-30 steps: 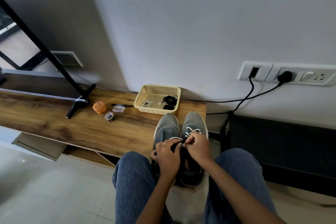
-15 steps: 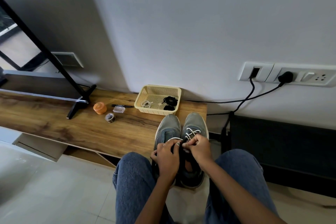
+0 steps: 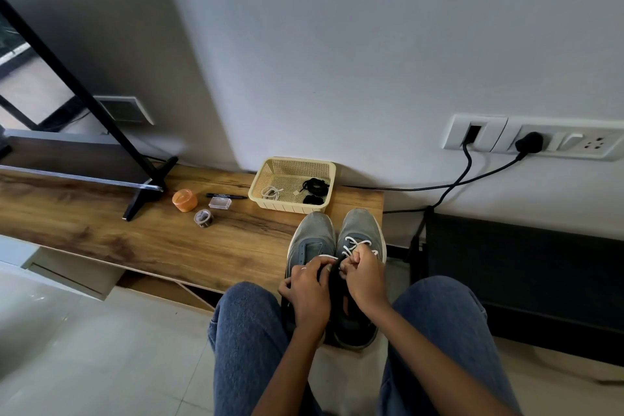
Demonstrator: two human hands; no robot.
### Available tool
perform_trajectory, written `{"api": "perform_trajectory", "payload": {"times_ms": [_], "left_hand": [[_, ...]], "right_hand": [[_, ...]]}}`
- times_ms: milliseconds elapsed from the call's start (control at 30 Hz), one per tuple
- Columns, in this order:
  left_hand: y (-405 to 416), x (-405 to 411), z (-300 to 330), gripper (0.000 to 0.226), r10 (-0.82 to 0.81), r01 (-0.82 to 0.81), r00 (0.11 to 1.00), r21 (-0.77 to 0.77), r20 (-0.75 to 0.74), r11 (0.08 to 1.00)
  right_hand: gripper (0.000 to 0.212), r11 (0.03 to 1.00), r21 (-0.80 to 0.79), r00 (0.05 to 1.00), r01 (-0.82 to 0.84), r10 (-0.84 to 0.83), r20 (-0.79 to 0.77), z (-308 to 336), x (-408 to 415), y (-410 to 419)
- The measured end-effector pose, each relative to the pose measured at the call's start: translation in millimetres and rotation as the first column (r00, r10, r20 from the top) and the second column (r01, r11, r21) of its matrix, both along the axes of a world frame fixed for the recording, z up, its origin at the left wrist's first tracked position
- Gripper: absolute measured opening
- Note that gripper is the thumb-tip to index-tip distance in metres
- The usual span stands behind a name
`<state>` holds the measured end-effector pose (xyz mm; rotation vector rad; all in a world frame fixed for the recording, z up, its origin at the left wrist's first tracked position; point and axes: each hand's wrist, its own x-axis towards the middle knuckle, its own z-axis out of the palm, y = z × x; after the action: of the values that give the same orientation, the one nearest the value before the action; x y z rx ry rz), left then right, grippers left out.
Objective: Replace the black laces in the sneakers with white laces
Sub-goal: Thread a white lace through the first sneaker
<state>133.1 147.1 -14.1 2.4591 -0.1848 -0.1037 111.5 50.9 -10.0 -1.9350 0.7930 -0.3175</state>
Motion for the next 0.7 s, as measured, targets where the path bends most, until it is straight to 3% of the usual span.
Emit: {"api": "perform_trajectory", "payload": {"times_ms": [100, 533, 700], "left_hand": [[0.3, 1.7, -1.4, 0.02, -0.007, 0.007, 1.0, -0.009, -0.017, 1.0], [2.2, 24.6, 9.6, 0.015, -0.165, 0.184, 0.973, 0.112, -0.163, 0.976], [2.5, 22.1, 11.2, 0.018, -0.154, 0.169, 0.976, 0.096, -0.152, 0.981]], "right_hand": [[0.039, 0.998, -0.059, 1.0, 0.023, -0.023, -0.004, -0.9, -2.1, 5.7], [0.039, 1.0, -0.009, 1.0, 0.023, -0.023, -0.019, 9.2, -8.0, -2.0], [0.022, 0.983, -0.181, 0.999, 0.03, -0.027, 0.017, 10.9, -16.4, 2.4]]}}
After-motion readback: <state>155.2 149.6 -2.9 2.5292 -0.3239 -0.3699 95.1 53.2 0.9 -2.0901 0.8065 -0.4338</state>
